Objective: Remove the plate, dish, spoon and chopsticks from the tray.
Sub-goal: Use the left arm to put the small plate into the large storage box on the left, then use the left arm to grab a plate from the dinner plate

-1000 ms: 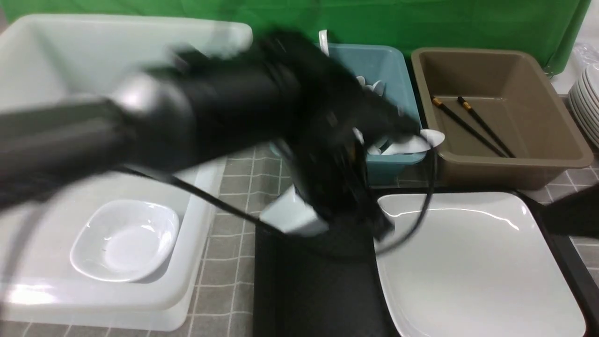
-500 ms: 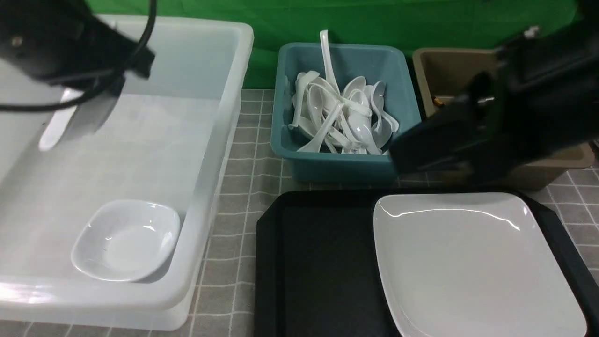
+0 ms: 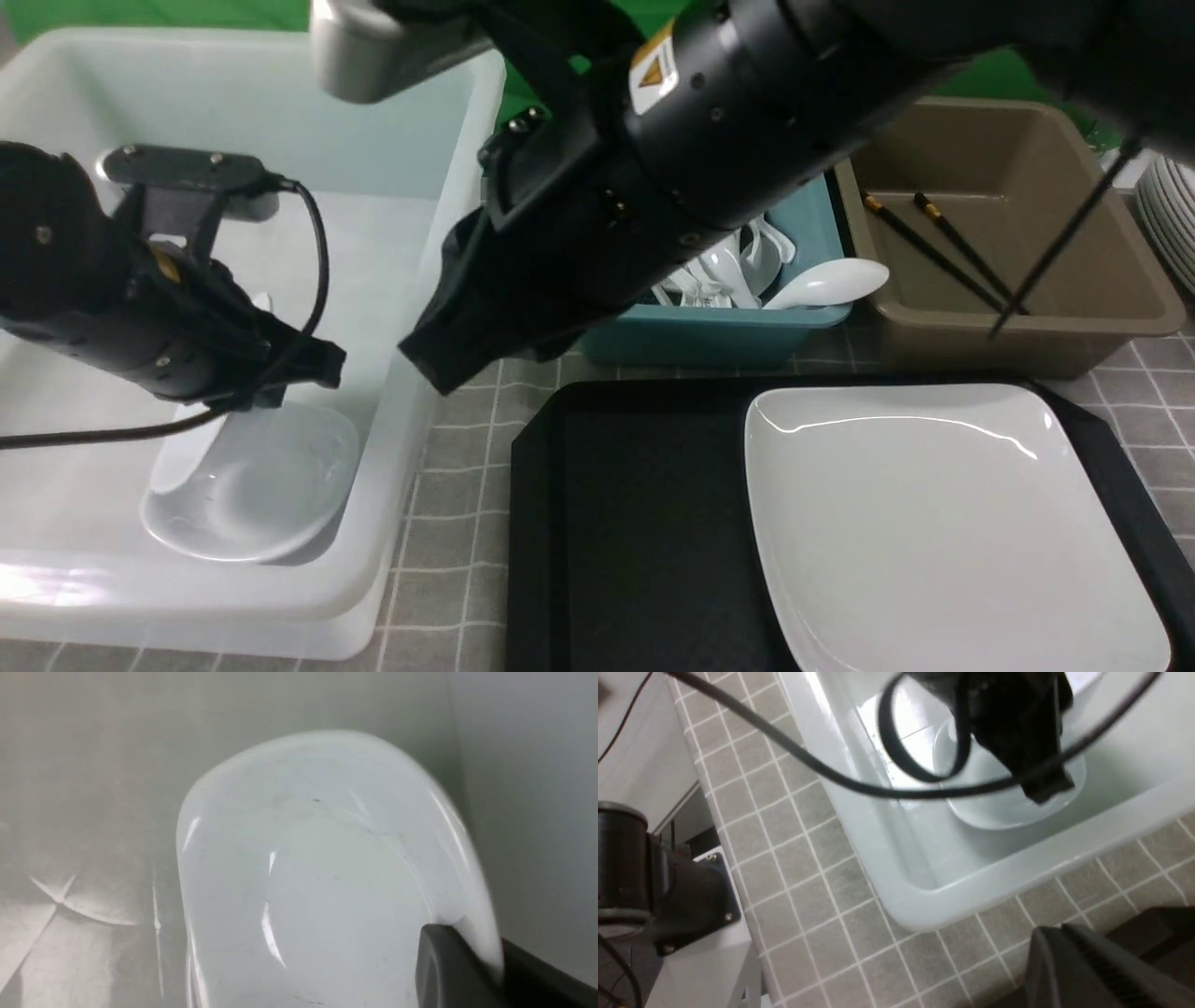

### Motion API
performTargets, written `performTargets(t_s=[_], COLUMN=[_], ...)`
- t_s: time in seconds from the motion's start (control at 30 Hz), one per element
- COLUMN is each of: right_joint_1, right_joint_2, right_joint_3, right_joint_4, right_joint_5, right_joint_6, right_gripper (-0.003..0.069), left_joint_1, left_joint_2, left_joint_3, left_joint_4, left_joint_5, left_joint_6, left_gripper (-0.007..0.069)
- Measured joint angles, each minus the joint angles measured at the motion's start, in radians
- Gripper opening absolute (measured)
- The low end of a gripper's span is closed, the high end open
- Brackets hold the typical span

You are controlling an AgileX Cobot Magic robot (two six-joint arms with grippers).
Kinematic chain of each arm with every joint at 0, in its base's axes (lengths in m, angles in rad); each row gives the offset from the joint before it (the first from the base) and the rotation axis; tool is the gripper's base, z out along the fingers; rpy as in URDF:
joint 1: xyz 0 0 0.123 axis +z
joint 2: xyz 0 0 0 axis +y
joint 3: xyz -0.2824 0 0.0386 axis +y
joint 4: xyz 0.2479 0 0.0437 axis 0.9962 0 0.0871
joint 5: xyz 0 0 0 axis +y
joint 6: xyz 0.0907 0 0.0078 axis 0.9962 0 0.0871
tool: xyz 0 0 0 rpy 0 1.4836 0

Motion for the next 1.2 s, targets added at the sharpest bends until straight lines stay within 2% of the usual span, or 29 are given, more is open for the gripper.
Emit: performTargets(t_s=[0.1,0.17,0.2,0.23,0.27,0.4,0.5,0.6,0.67,0.7,0.73,0.8,0.83,0.93,1.03,1.2], right_joint_1=[0.004,0.006,0.006,0.005,0.004,-0.015,-0.066,-0.118,-0.203,-0.219,-0.293,-0.364,-0.394,-0.493,-0.565,-0.628], right_joint_2=[0.007,0.007,0.007,0.007,0.007,0.003,-0.02,-0.052,-0.106,-0.112,-0.164,-0.227,-0.266,-0.392,-0.502,-0.665], right_joint_3=[-0.008,-0.009,-0.009,-0.009,-0.009,-0.009,-0.011,-0.011,0.002,0.004,0.043,0.106,0.141,0.293,0.448,0.639], right_joint_4=[-0.002,-0.002,-0.002,-0.003,-0.005,-0.007,-0.059,-0.137,-0.242,-0.247,-0.279,-0.292,-0.297,-0.299,-0.301,-0.302], right_joint_5=[-0.001,0.002,0.003,0.008,0.012,0.03,0.088,0.151,0.235,0.238,0.243,0.243,0.243,0.243,0.234,0.19], right_joint_6=[0.0,0.0,0.0,0.0,0.0,-0.001,-0.004,0.007,0.048,0.053,0.062,0.072,0.073,0.075,0.075,0.075], right_gripper=[0.003,0.0034,0.0034,0.0036,0.0038,0.0046,0.005,0.005,0.0047,0.0046,0.0042,0.0041,0.0041,0.0041,0.0041,0.0041], left_joint_1=[0.0,0.0,0.0,0.0,0.0,0.0,0.0,-0.004,-0.05,-0.062,-0.124,-0.206,-0.241,-0.344,-0.411,-0.453], left_joint_2=[0.022,0.033,0.033,0.034,0.03,-0.002,-0.058,-0.094,-0.117,-0.117,-0.111,-0.083,-0.064,0.037,0.166,0.377], left_joint_3=[0.0,0.0,0.0,0.0,0.0,-0.009,-0.036,-0.061,-0.116,-0.127,-0.171,-0.24,-0.263,-0.378,-0.486,-0.61], left_joint_4=[-0.006,-0.018,-0.018,-0.018,-0.021,-0.053,-0.106,-0.18,-0.278,-0.289,-0.316,-0.333,-0.337,-0.347,-0.351,-0.352], left_joint_5=[-0.003,-0.003,-0.003,-0.005,-0.005,0.017,0.058,0.077,0.088,0.088,0.088,0.092,0.093,0.103,0.118,0.134], left_joint_6=[0.001,0.005,0.005,0.014,0.022,0.039,0.051,0.081,0.13,0.132,0.146,0.143,0.134,0.108,0.101,0.093], left_gripper=[0.0083,0.0163,0.0171,0.0249,0.0295,0.0434,0.0477,0.0457,0.0309,0.0309,0.0154,0.0059,0.0039,0.0008,0.0011,0.0097])
